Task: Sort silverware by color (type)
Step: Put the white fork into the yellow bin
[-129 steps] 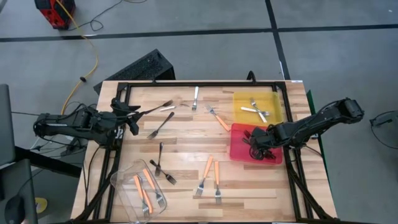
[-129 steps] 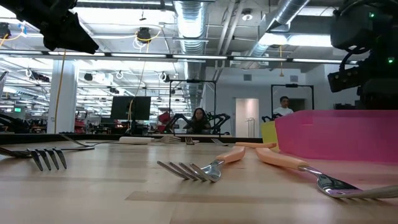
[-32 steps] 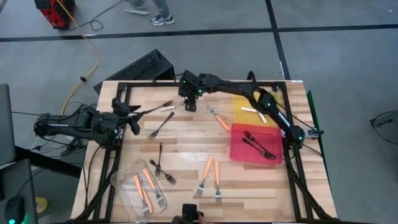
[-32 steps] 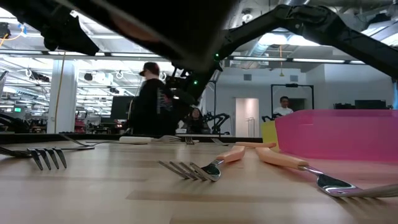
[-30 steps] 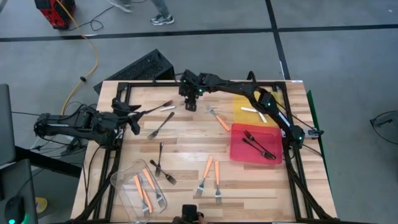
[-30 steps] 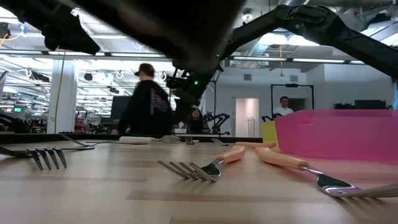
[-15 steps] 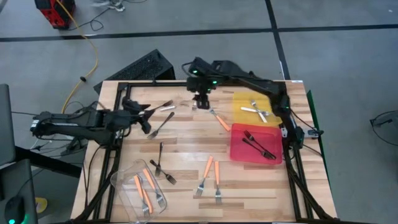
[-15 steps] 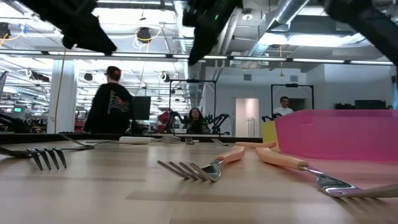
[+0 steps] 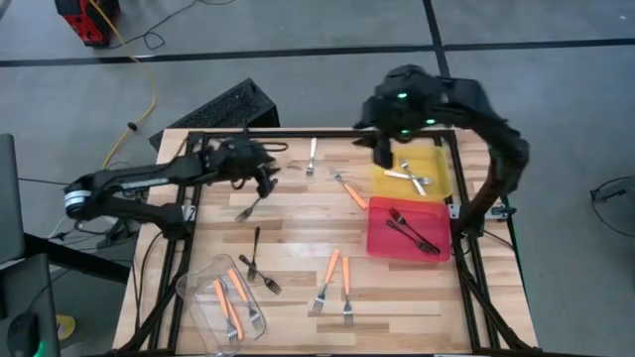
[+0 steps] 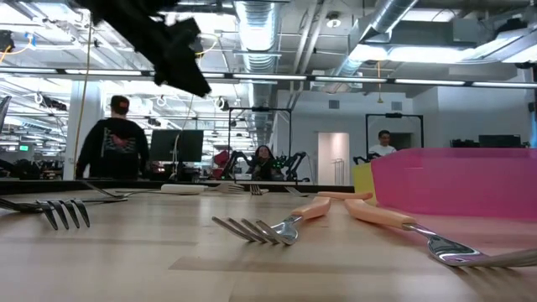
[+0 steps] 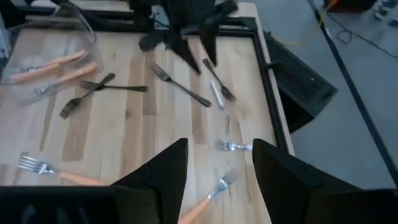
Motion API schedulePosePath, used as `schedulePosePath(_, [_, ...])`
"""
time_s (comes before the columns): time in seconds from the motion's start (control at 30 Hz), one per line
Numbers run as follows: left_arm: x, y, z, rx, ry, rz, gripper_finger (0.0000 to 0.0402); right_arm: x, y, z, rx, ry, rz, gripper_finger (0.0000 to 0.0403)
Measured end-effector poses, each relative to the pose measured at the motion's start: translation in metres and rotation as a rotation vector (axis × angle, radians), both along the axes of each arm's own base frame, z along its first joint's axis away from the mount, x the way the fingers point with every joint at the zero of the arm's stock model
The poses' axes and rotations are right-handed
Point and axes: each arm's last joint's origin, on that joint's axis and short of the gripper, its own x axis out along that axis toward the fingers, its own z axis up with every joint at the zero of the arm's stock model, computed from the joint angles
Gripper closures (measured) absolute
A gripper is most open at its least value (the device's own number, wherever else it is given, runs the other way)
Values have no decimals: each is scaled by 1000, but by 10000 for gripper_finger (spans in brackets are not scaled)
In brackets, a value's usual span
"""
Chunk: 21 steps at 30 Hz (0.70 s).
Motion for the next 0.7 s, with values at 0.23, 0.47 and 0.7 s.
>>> schedulePosePath(0.23, [43,32,-32,-49,158,-64,236,-29,20,8,56,31,-1,200])
schedulePosePath(0.47, [80,46,-60,-65,352,-115,174,-35,31,5,73,103,33,200])
schedulePosePath(0.7, [100,68,-80,-79,452,-80,132,-34,38,4,73,107,63,200])
